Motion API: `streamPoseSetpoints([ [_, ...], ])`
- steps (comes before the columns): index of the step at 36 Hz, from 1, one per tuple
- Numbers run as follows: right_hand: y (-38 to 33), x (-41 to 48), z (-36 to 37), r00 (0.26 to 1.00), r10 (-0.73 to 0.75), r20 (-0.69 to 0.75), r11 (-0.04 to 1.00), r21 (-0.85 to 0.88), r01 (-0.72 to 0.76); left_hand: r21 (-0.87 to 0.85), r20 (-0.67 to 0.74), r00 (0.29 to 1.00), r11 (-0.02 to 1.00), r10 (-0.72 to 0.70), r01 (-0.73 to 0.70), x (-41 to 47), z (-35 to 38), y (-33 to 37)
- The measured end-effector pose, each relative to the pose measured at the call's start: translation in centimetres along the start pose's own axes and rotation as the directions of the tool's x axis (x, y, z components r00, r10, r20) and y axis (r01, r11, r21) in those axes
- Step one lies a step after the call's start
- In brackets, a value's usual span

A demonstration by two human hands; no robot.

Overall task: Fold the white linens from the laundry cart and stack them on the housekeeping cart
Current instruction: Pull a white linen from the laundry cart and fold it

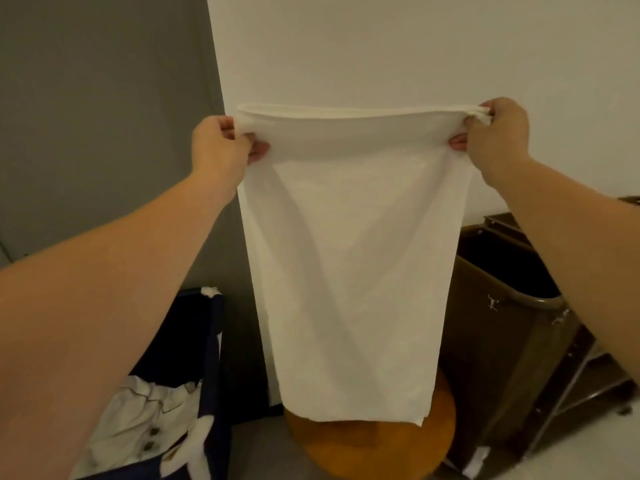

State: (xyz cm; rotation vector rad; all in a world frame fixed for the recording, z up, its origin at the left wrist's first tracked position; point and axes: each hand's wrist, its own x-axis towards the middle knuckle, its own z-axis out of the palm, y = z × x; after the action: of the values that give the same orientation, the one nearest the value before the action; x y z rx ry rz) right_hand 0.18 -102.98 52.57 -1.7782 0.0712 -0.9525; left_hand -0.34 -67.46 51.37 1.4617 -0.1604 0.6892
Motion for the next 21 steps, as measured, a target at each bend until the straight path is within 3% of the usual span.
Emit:
streamPoseSetpoints([
  [11, 6.2, 3.4, -2.5, 0.993, -0.001, 0.122, 0.998, 0.063, -0.007, 0.062, -0.096, 0.995, 0.998, -0.006, 0.012, -1.4, 5.9, -3.2],
  [21, 12.2, 7.8, 0.6, 0.967, 0.045, 0.25, 0.995, 0.072, -0.065, 0.108, -0.179, 0.983, 0.992, -0.049, 0.069, 0.6, 9.6, -8.6],
])
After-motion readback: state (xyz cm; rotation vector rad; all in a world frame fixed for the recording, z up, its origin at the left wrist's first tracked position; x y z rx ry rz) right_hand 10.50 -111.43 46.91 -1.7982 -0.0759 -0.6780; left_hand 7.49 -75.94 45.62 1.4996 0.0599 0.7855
